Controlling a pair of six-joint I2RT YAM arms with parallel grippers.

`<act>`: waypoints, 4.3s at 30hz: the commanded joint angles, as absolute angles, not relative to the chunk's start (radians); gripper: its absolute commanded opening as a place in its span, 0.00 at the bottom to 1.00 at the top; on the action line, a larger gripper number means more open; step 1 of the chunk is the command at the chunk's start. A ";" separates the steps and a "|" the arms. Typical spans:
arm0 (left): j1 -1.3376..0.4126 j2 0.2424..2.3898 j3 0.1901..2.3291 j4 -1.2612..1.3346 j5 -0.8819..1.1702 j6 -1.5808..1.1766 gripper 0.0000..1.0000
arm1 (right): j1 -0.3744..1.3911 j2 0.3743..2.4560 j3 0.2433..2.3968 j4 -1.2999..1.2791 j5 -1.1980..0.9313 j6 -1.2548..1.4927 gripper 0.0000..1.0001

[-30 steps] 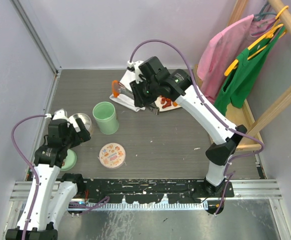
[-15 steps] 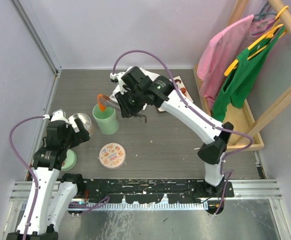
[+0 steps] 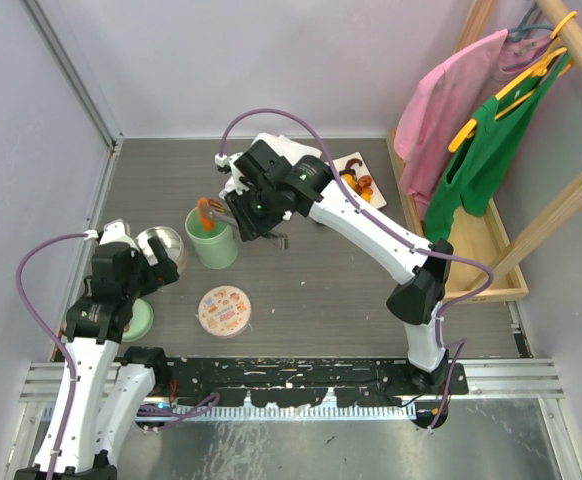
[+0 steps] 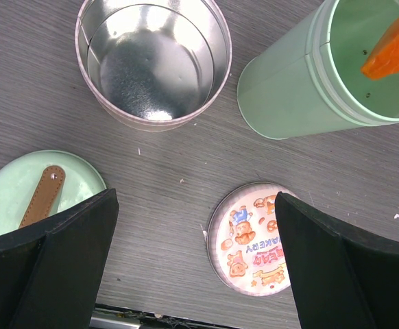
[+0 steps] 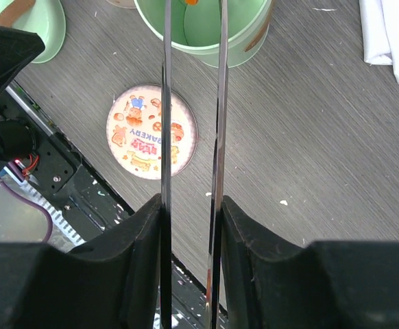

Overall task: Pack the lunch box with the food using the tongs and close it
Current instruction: Place the fake food in the packing box, then pick up the fake food from the plate.

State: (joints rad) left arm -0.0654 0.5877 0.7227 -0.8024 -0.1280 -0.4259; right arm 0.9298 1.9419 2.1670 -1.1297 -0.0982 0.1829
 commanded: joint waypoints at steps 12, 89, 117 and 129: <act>-0.069 0.588 0.734 -0.769 -0.140 -0.416 0.98 | 0.934 1.802 2.190 -1.082 0.010 0.194 0.48; -0.069 0.619 0.732 -0.765 -0.117 -0.420 0.98 | 0.521 2.176 2.162 -1.140 0.252 -0.032 0.50; -0.069 0.622 0.732 -0.761 -0.113 -0.419 0.98 | 0.510 2.135 2.119 -1.161 0.202 -0.027 0.50; -0.069 0.617 0.733 -0.764 -0.111 -0.419 0.98 | 0.497 2.114 2.091 -1.159 0.190 -0.019 0.51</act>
